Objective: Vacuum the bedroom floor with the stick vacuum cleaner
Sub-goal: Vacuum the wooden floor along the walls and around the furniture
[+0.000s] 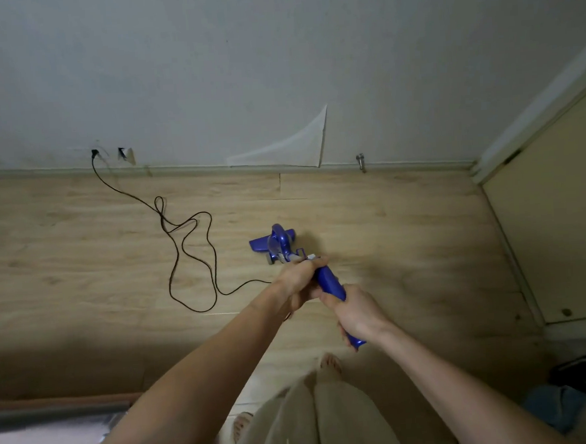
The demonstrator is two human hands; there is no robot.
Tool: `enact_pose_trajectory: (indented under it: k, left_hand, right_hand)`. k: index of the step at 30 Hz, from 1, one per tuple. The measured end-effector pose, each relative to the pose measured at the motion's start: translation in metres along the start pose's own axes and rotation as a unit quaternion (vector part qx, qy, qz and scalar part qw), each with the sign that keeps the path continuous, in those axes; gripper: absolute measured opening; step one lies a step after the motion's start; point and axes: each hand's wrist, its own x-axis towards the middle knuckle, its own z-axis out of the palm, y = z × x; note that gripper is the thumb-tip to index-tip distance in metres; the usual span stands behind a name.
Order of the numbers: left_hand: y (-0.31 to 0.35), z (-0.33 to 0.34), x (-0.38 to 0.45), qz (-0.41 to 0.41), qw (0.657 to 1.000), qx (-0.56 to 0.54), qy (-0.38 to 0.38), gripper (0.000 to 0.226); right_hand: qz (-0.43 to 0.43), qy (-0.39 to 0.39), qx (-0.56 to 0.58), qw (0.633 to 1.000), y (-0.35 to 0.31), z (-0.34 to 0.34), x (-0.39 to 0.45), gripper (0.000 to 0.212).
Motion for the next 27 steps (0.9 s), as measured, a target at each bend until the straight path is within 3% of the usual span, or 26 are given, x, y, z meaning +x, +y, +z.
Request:
enact_pose_trajectory:
  k: [6, 16, 22, 25, 27]
  left_hand:
    - [-0.021, 0.005, -0.009, -0.037, 0.998, 0.05, -0.013, 0.014]
    - [-0.019, 0.016, -0.001, -0.045, 0.999, 0.0, -0.008, 0.007]
    - [-0.01, 0.076, 0.031, -0.032, 0.998, -0.054, 0.025, 0.004]
    - [-0.001, 0.129, 0.055, -0.017, 0.994, -0.086, 0.06, 0.025]
    - [0.006, 0.167, 0.066, -0.02, 0.991, -0.117, 0.061, 0.019]
  right_hand:
    - [0.014, -0.035, 0.043, 0.998, 0.01, -0.007, -0.036, 0.039]
    - [0.001, -0.048, 0.031, 0.998, 0.03, -0.016, -0.008, 0.037]
    - [-0.03, -0.091, -0.079, 0.992, 0.041, -0.098, 0.032, 0.027]
    - [-0.033, -0.116, -0.125, 0.985, 0.043, -0.161, 0.05, 0.025]
    - [-0.033, -0.138, -0.165, 0.976, 0.043, -0.207, 0.06, 0.029]
